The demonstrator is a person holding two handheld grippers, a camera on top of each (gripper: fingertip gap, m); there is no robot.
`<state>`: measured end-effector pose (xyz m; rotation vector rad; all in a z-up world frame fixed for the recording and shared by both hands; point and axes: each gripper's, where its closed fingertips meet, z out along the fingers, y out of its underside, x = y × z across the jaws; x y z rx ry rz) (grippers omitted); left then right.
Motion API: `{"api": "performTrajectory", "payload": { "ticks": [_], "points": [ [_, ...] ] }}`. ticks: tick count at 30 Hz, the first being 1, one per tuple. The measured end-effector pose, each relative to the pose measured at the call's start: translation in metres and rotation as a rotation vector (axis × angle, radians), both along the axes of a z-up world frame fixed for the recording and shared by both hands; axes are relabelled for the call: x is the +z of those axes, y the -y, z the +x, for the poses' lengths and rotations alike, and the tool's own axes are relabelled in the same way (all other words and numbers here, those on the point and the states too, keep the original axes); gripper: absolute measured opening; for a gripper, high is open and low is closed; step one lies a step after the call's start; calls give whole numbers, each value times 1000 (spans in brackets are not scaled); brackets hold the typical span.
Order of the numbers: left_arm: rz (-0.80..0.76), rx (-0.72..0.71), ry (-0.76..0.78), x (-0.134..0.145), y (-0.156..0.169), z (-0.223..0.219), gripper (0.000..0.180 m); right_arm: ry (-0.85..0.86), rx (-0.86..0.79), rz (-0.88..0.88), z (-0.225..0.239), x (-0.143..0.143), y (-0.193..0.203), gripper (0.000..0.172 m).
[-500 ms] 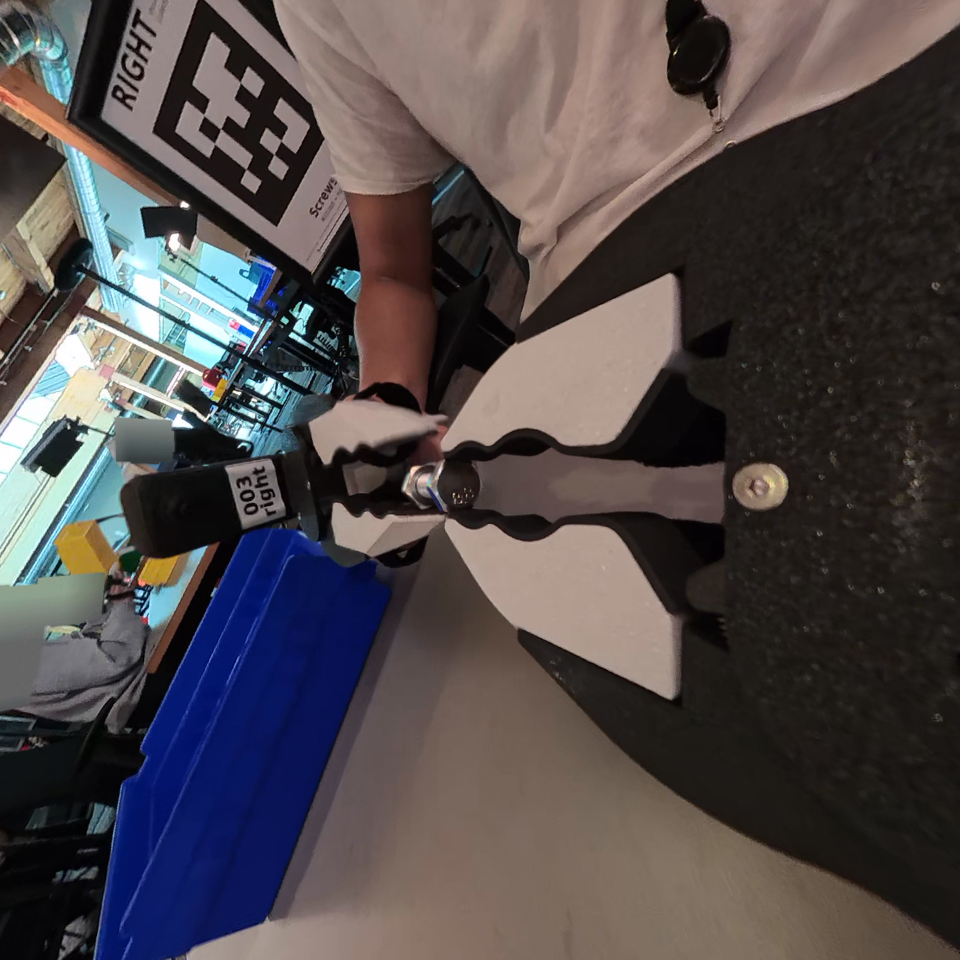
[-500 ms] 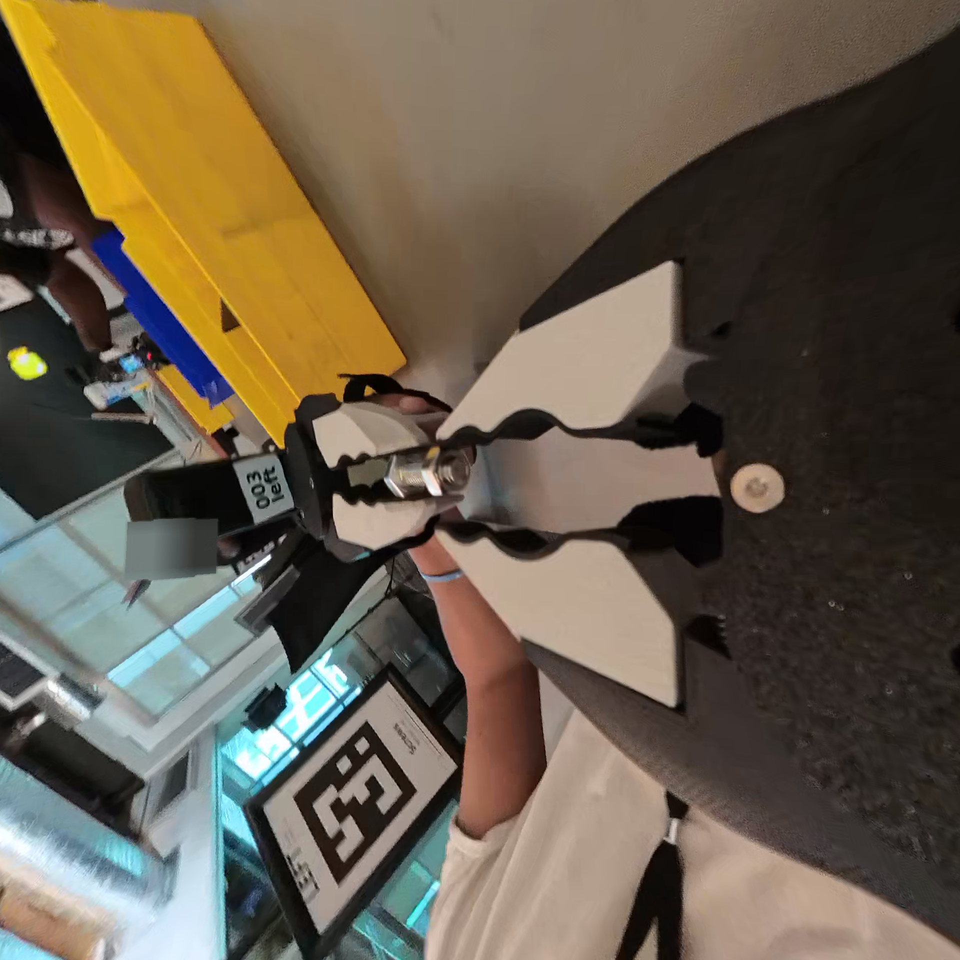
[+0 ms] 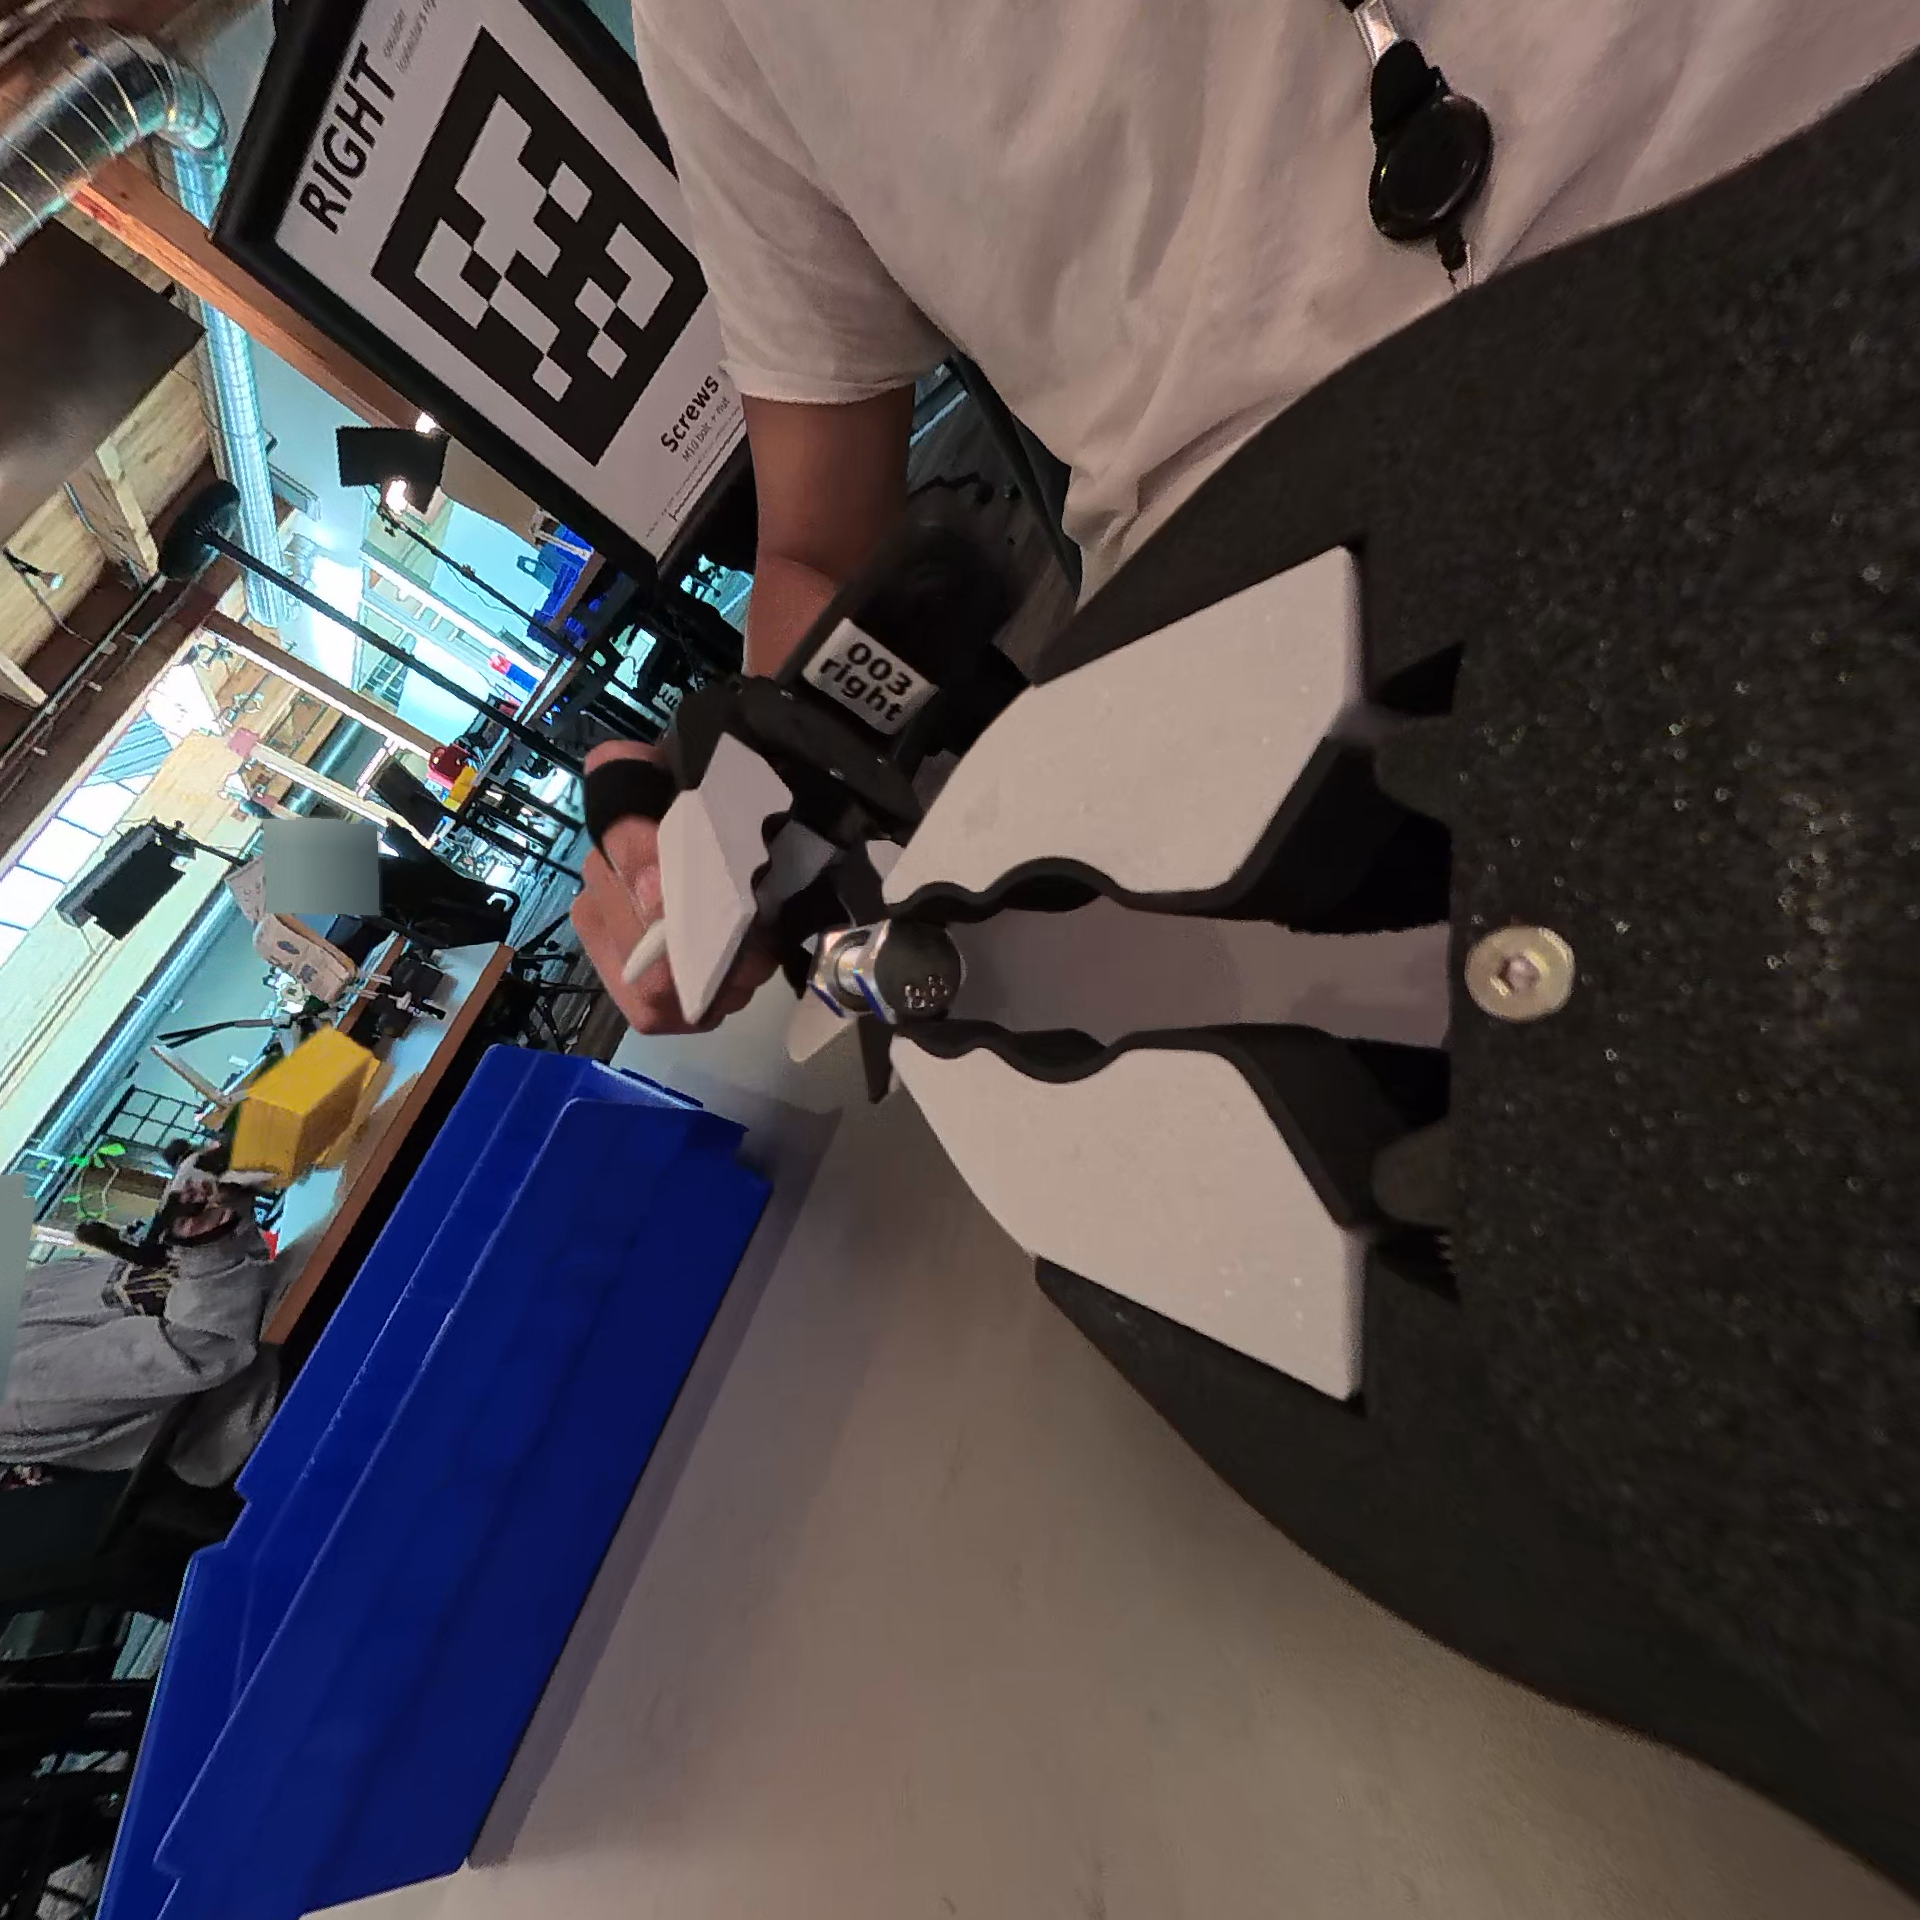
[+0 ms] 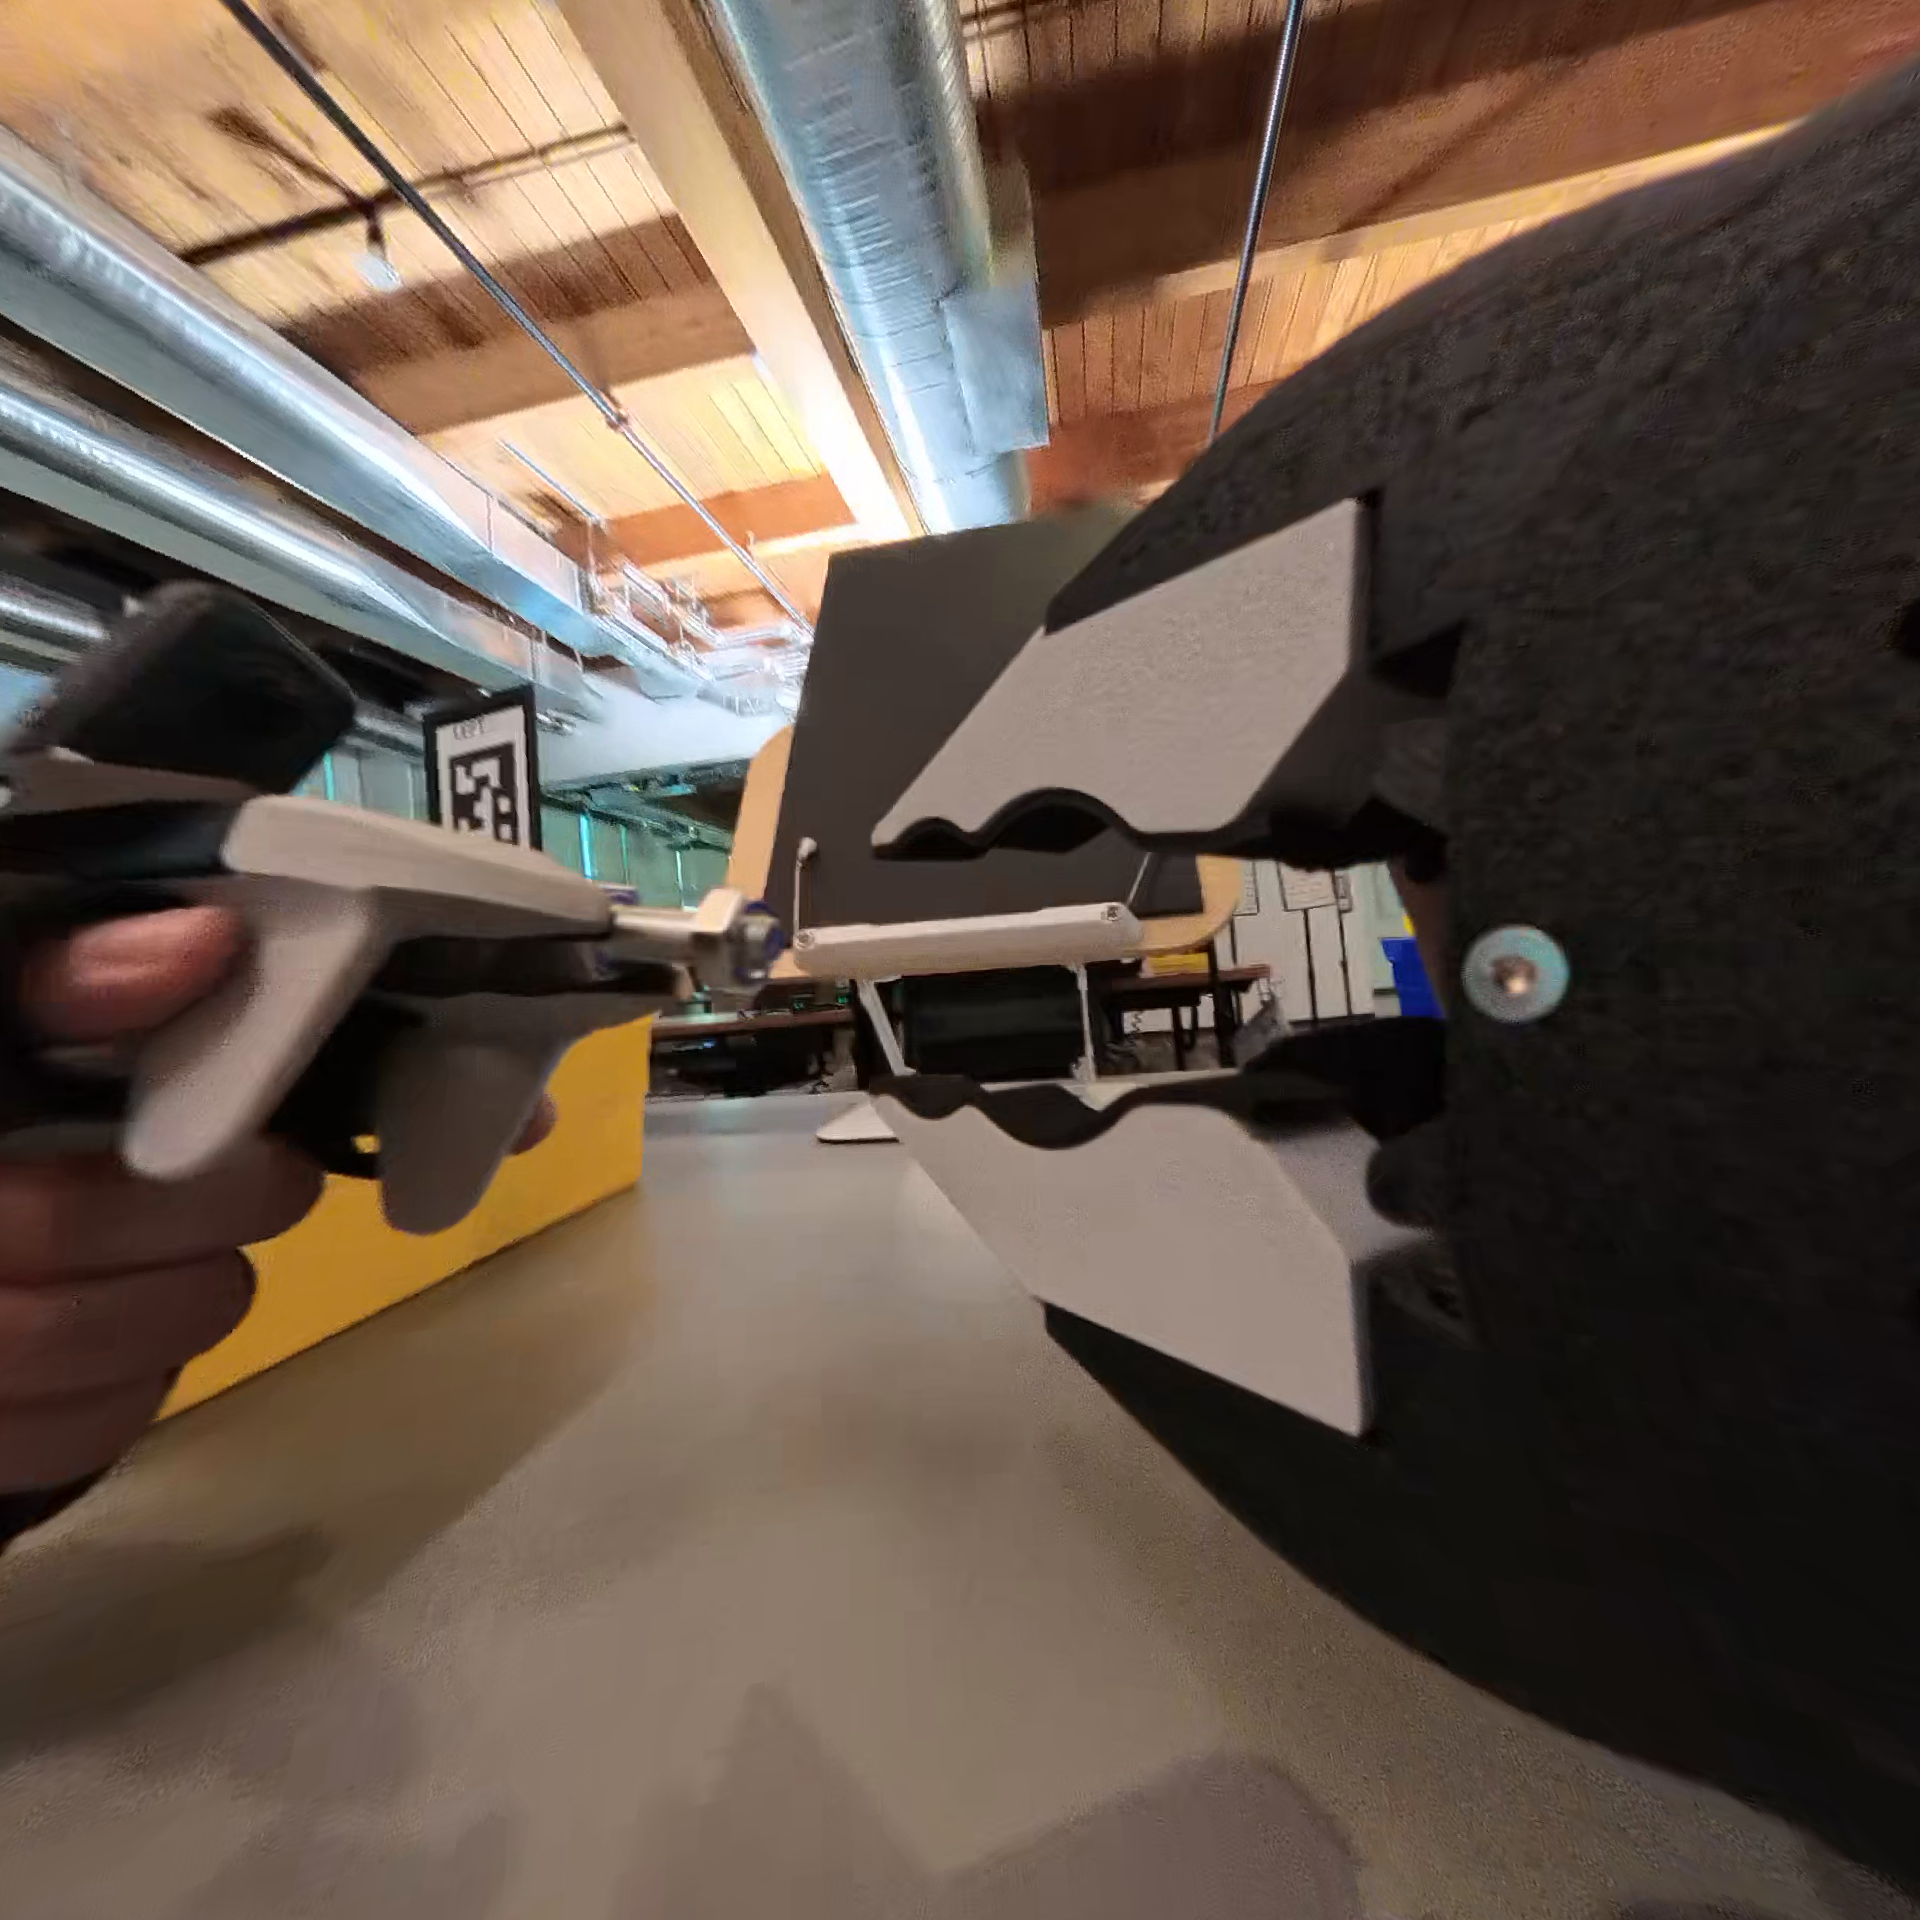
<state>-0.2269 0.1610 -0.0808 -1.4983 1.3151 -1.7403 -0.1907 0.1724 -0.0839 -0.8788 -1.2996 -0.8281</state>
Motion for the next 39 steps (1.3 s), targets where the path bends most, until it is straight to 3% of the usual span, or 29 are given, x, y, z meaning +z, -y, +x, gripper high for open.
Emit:
{"api": "performTrajectory", "payload": {
  "ticks": [7,10,11,15,19,30,33,36,39],
  "points": [
    [-41,-25,9,1,6,4,17,114,51,157,-19,12,15,41],
    [-57,-34,22,3,9,6,17,160,60,159,-22,5,17,28],
    [-54,-35,18,2,10,7,17,153,64,182,-23,8,19,19],
    [-46,-38,26,4,12,7,17,74,79,114,-24,12,20,18],
    [-24,-39,37,6,13,6,17,-168,157,-182,-25,12,21,18],
    [1,-35,57,7,12,4,17,-1110,475,-1301,-29,13,21,18],
    [20,-14,61,8,10,6,17,-1290,537,-1535,-27,14,19,18],
    [24,-11,57,7,10,6,17,-1354,575,-1679,-27,12,20,18],
    [22,-6,56,7,10,6,17,-1281,621,-1559,-24,14,22,30]
  ]
}}
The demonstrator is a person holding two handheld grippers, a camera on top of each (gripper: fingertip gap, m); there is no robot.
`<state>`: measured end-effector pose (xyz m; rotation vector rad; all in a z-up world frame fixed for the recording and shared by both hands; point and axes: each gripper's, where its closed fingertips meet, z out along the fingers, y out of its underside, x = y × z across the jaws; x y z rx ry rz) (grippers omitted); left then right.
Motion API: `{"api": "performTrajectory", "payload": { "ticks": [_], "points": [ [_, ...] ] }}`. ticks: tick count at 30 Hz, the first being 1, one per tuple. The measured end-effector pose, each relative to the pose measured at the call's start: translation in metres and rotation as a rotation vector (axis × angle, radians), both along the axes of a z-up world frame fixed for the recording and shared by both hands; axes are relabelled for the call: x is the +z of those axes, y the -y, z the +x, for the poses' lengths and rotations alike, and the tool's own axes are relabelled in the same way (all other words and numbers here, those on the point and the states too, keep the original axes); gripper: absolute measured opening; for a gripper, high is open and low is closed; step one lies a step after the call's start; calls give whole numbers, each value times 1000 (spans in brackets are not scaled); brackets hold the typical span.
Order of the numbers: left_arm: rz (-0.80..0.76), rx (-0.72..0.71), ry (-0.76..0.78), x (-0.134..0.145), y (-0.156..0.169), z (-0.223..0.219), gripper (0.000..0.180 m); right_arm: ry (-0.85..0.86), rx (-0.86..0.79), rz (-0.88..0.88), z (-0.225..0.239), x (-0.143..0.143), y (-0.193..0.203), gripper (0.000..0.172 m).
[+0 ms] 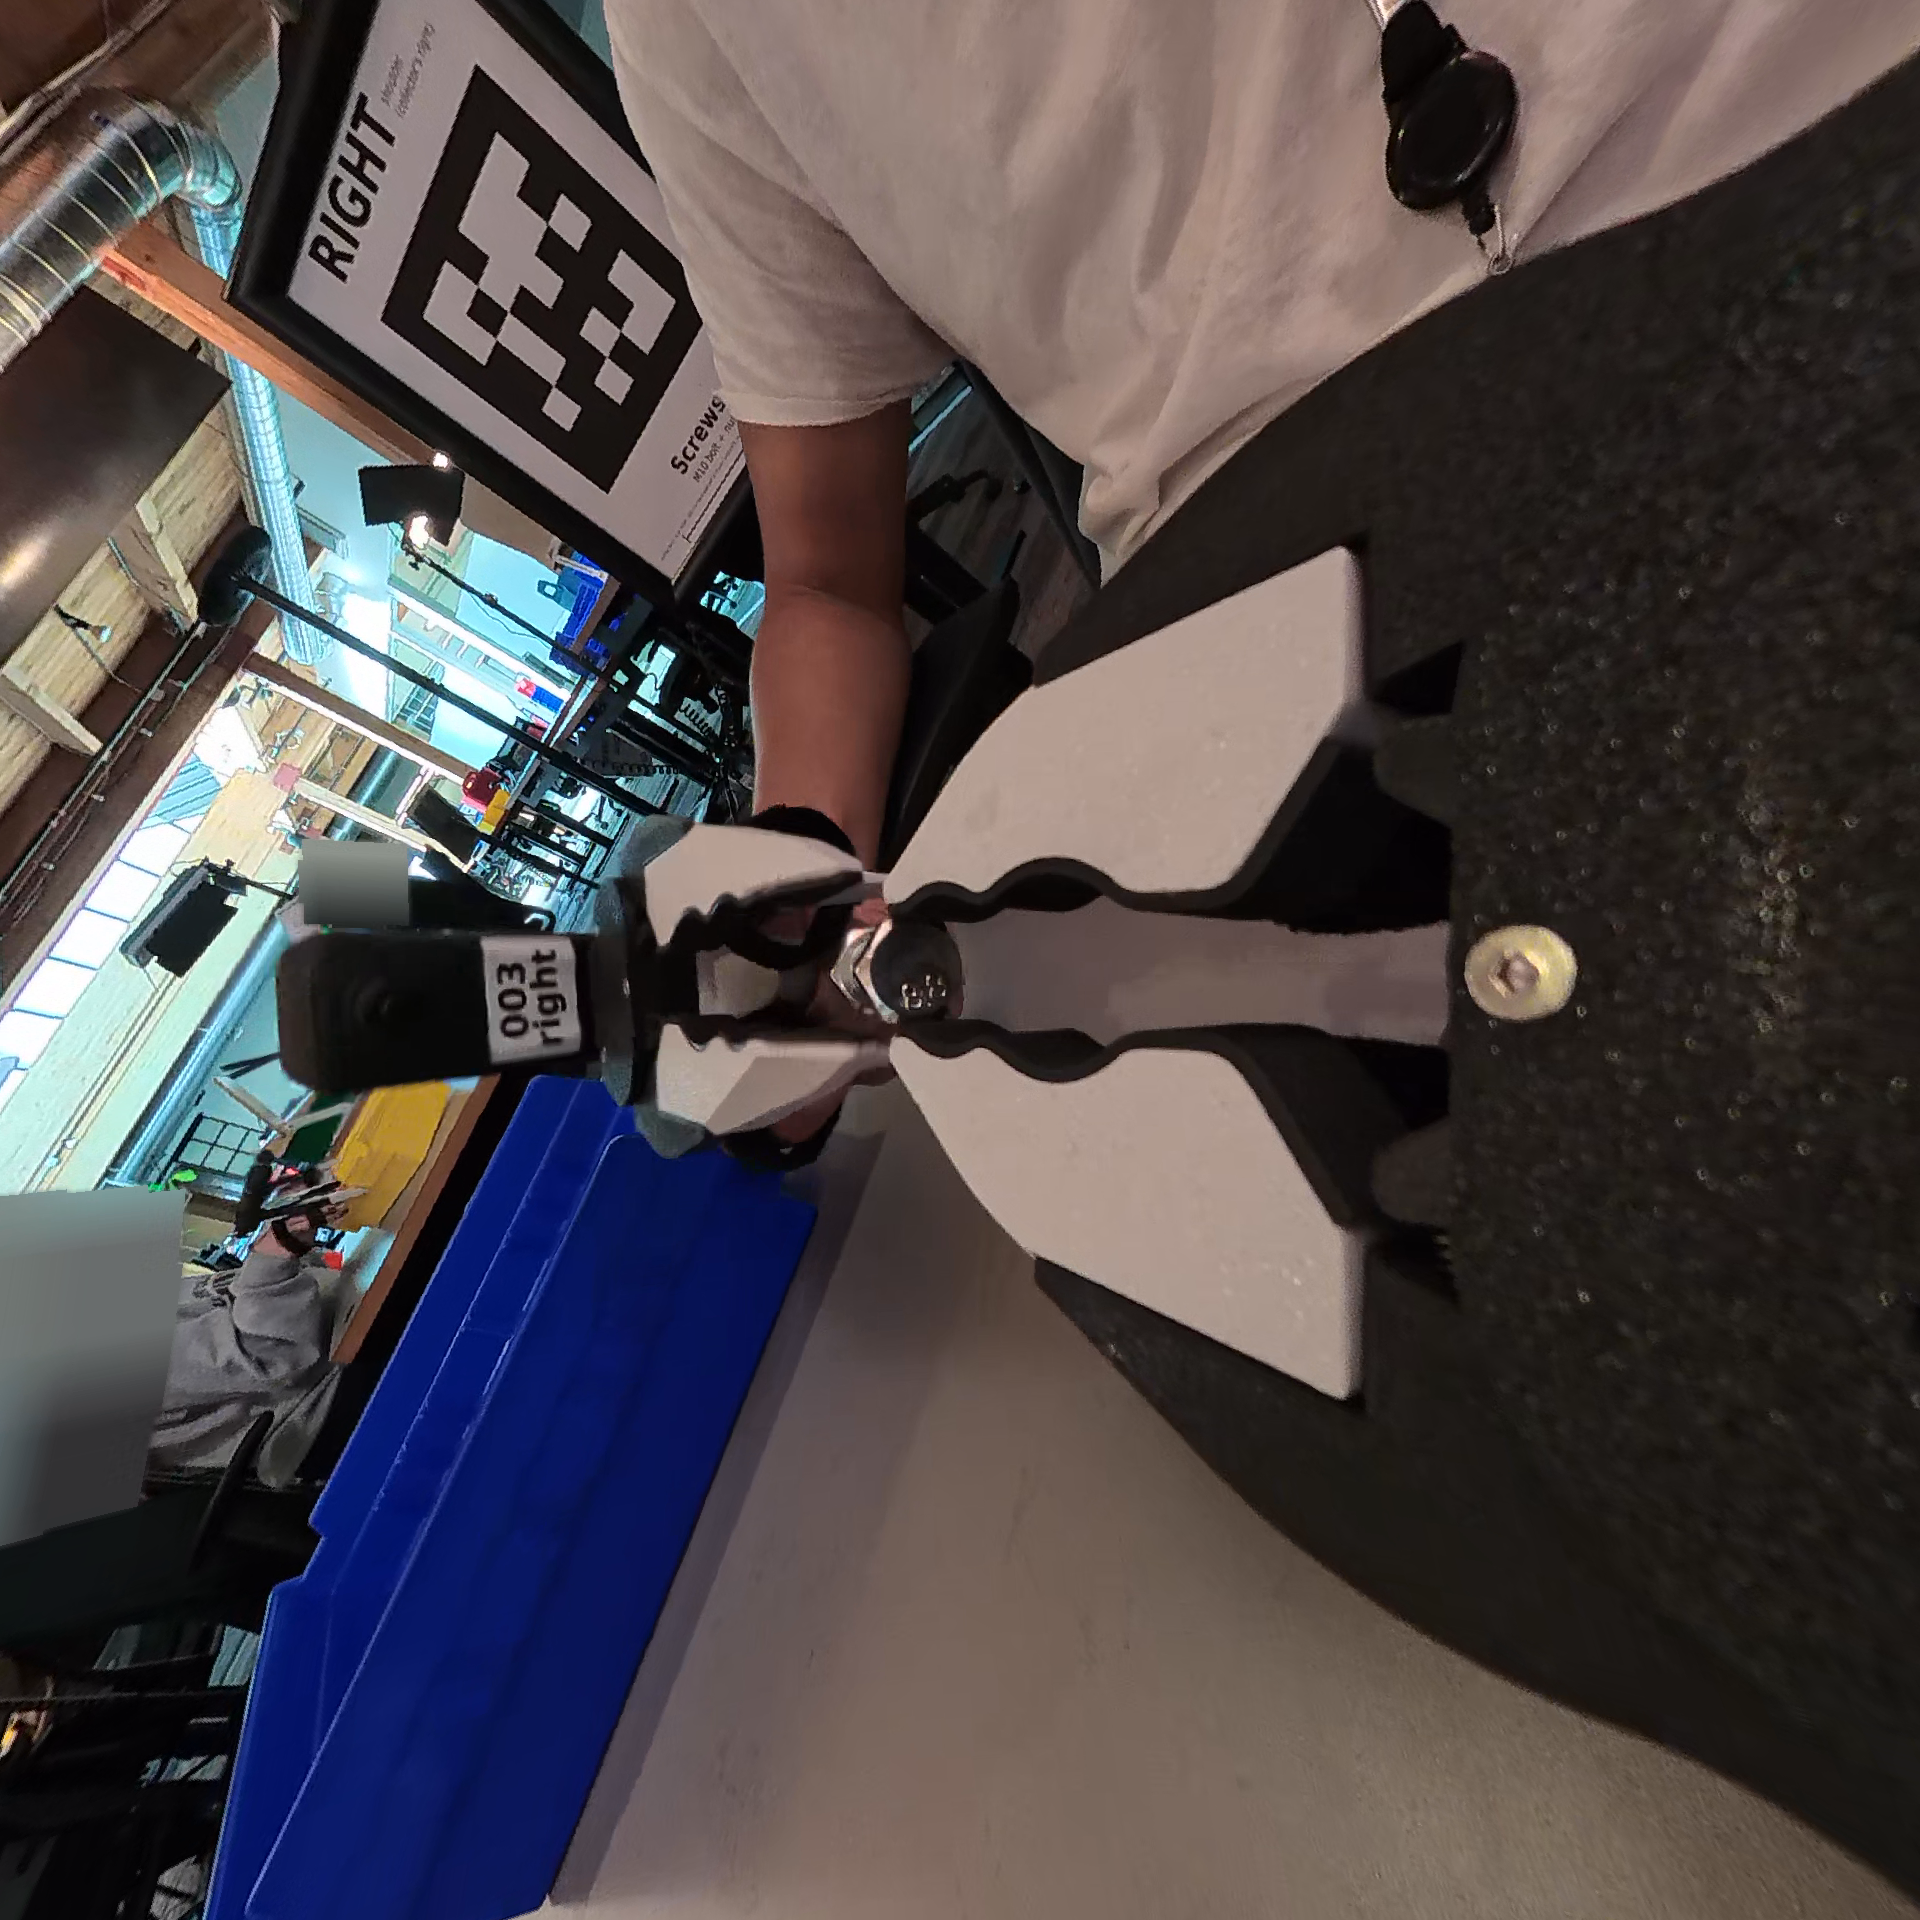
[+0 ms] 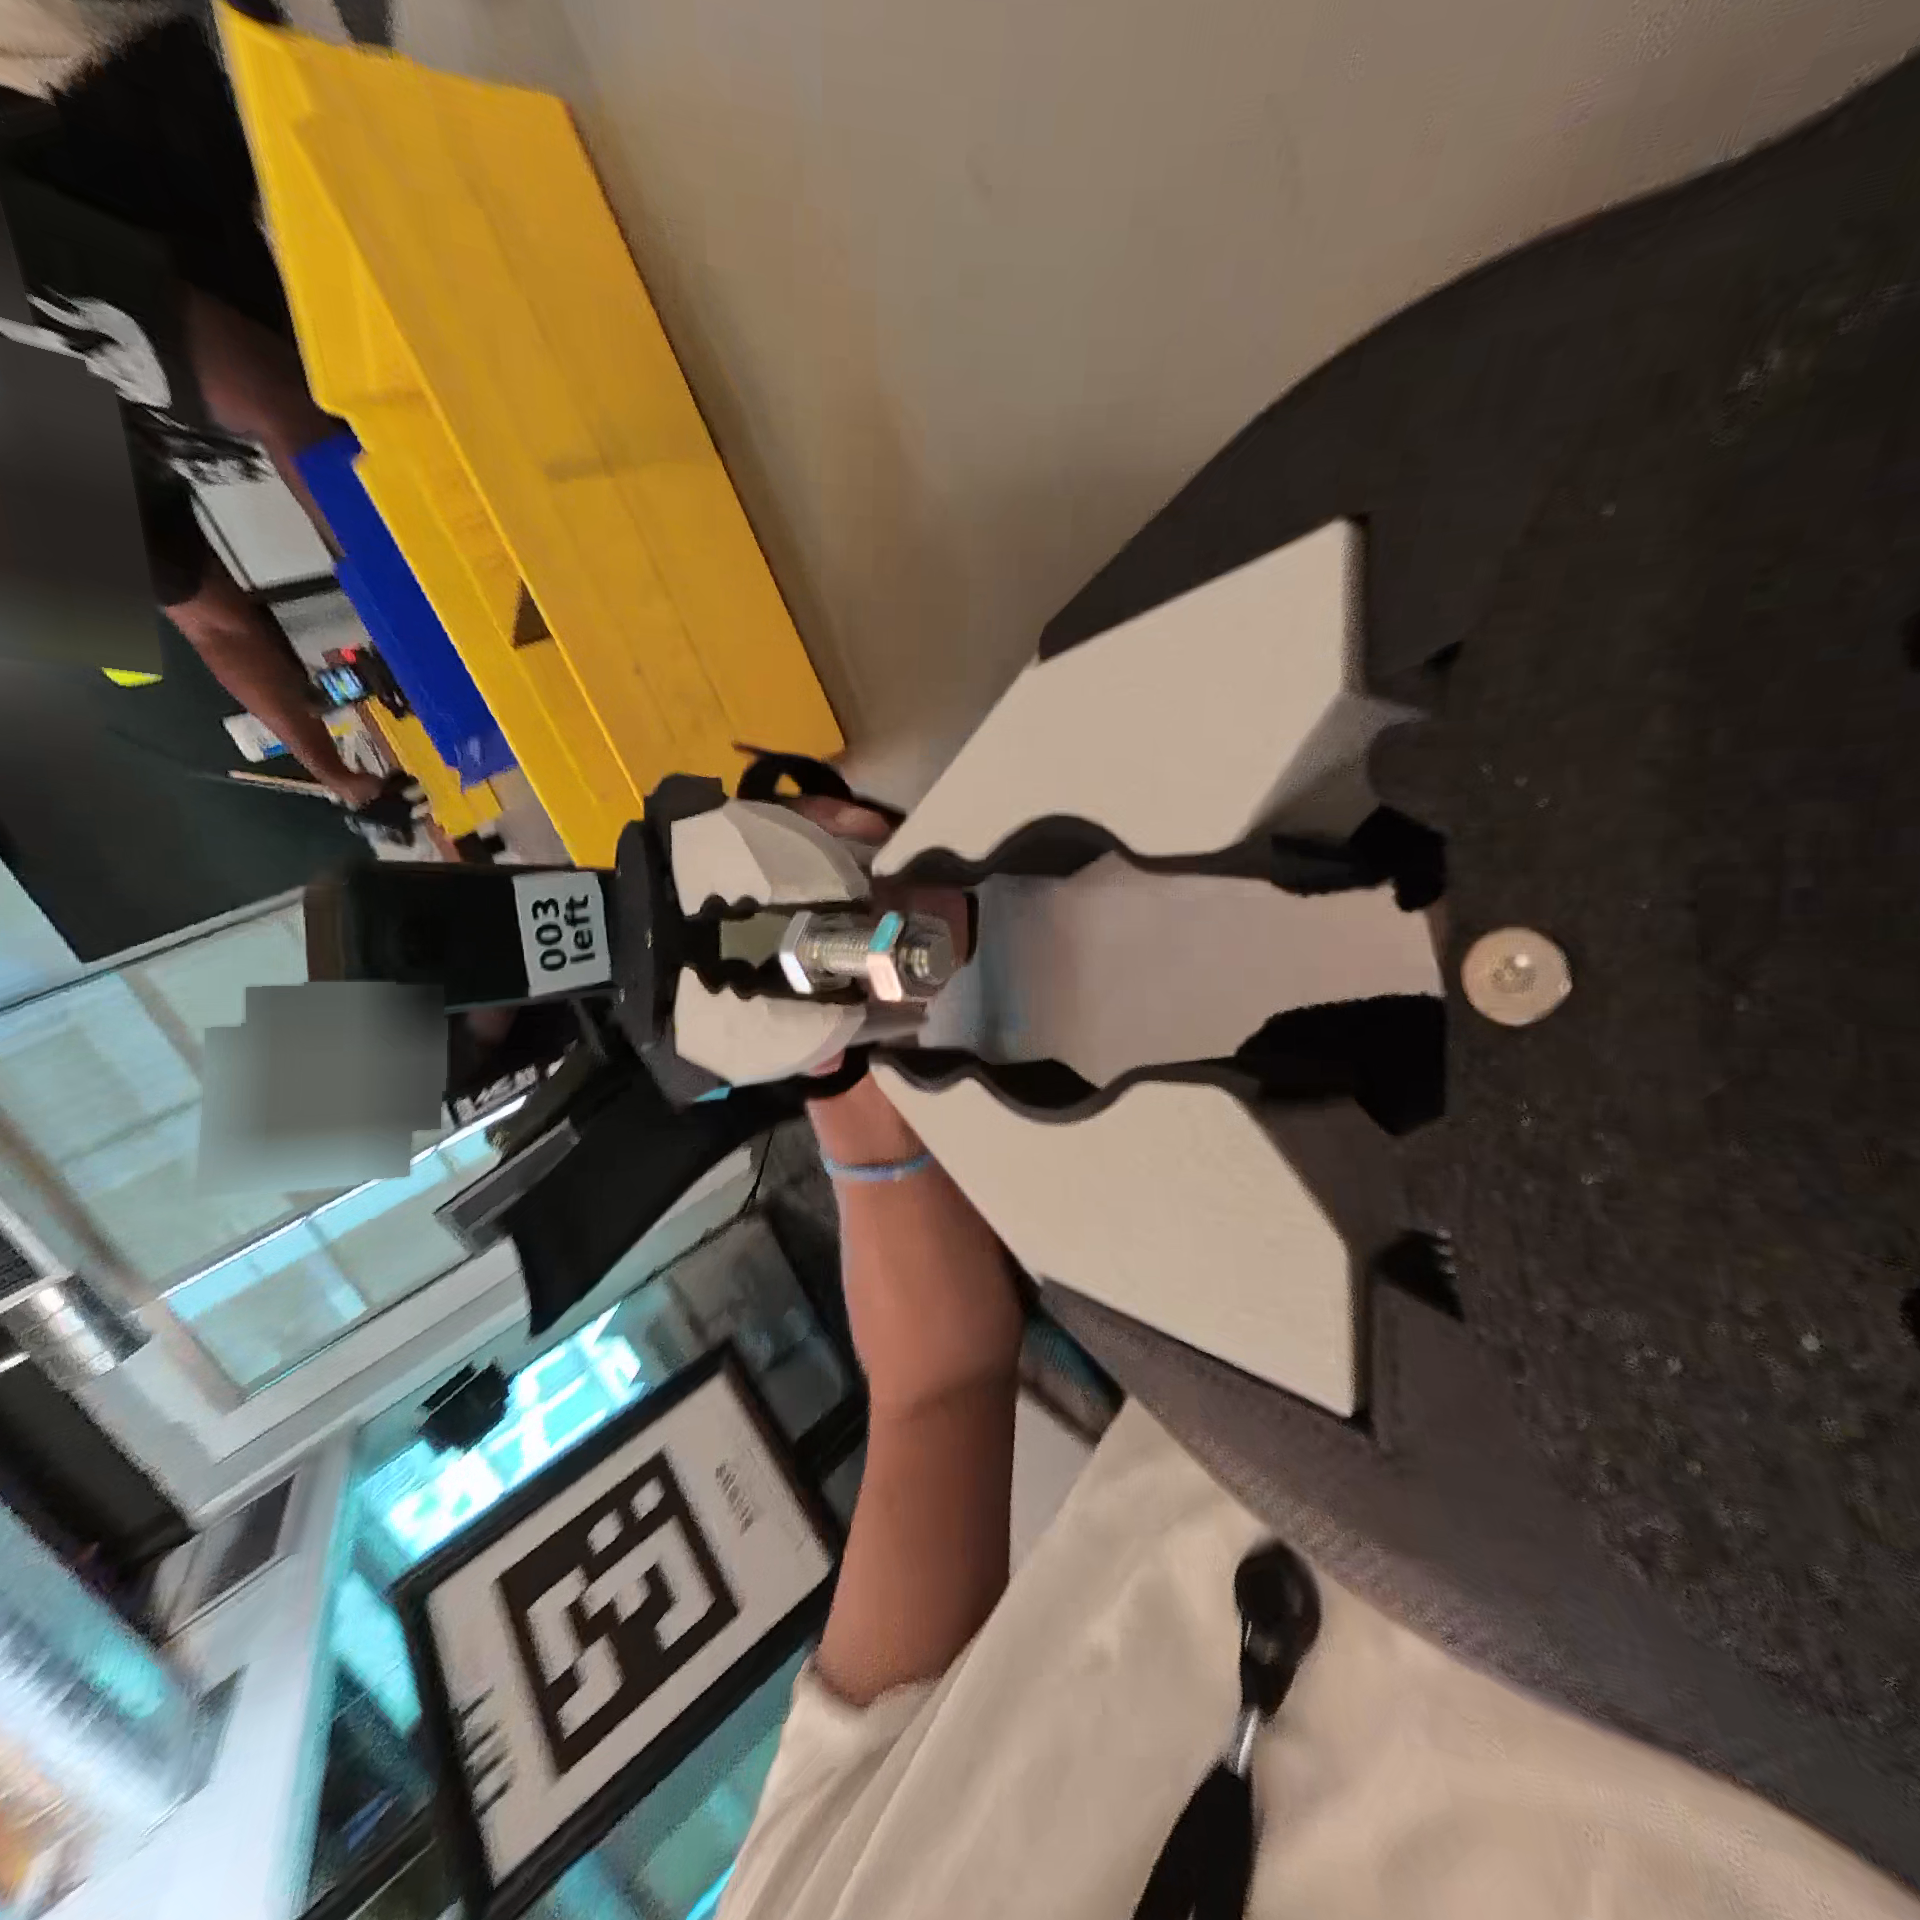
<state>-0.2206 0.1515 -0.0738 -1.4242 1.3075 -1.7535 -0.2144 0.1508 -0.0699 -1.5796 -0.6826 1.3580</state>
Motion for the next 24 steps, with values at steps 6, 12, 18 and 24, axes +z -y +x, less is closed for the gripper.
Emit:
{"api": "performTrajectory", "payload": {
  "ticks": [6,12,18,24],
  "points": [
    [-27,1,0,0,-3,-1,17,482,-289,535,11,-20,-17,44],
    [-55,-1,15,3,-4,-2,17,1018,-469,1318,0,-22,-6,50],
    [-76,-38,19,4,1,-3,17,1243,-648,1595,1,-12,-15,42],
    [-53,-68,6,2,10,-1,17,1157,-619,1469,3,-10,-13,14]
  ]
}}
